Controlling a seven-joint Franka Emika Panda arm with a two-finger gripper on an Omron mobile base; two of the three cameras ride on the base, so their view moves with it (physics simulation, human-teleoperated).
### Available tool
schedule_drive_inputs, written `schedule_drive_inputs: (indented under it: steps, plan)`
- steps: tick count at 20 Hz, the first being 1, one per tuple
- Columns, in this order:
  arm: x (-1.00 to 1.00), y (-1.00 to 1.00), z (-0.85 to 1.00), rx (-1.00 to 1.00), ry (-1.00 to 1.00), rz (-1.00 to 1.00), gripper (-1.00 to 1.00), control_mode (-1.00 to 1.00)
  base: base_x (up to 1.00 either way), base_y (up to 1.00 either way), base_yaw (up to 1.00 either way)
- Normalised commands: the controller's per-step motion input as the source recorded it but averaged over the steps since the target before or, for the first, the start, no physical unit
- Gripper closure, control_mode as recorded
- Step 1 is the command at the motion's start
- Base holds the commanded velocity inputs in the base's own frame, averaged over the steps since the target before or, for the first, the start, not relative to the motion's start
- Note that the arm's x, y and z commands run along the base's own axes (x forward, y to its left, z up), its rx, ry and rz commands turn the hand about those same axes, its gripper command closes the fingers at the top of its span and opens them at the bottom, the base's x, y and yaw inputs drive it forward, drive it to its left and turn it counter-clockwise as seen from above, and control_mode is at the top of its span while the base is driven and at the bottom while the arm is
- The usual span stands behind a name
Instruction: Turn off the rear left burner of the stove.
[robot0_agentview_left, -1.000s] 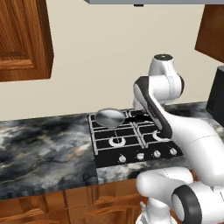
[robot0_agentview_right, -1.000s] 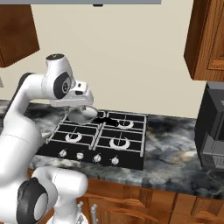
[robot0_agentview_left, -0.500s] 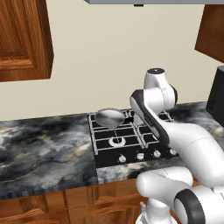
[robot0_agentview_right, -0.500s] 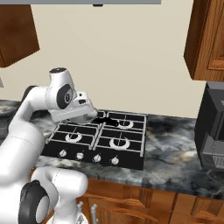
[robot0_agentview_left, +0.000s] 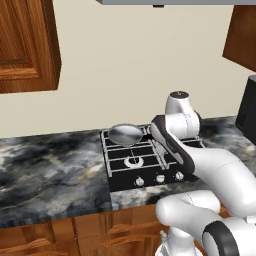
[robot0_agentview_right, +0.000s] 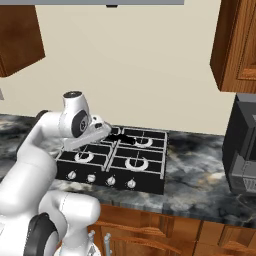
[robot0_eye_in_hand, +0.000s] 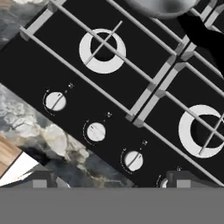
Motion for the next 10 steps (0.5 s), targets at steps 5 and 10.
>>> schedule_drive_inputs:
  steps: [5, 10]
  plan:
    - [0.07, 0.02, -0.5, 0.01, 0.05, 0.06, -1.0, -1.0, 0.0, 0.0, 0.0]
    - [0.16, 0.29, -0.53, 0.0, 0.08, 0.03, -1.0, -1.0, 0.0, 0.0, 0.0]
